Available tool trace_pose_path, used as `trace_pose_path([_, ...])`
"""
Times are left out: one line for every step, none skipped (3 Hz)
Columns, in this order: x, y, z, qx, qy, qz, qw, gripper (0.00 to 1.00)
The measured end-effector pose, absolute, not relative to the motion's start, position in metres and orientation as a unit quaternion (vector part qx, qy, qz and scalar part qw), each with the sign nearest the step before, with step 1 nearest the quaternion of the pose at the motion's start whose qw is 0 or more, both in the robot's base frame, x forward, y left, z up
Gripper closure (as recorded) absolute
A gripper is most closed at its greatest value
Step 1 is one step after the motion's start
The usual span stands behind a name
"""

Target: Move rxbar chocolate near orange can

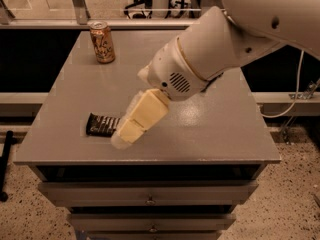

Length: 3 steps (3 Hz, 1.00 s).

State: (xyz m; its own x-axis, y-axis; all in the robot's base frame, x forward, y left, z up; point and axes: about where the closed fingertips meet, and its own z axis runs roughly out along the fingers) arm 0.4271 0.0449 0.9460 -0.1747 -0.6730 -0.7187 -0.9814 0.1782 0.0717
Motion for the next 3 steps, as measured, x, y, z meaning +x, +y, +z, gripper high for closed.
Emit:
trace_pose_path([0.417, 0.074, 0.949, -0.579, 0.699, 0.306, 0.287, 0.0])
trace_pose_path([0.408, 0.108, 0.947, -0.579, 0.686, 0.325, 0.298, 0.0])
trace_pose_path([0.408, 0.108, 0.947, -0.579, 0.686, 0.325, 0.298, 0.0])
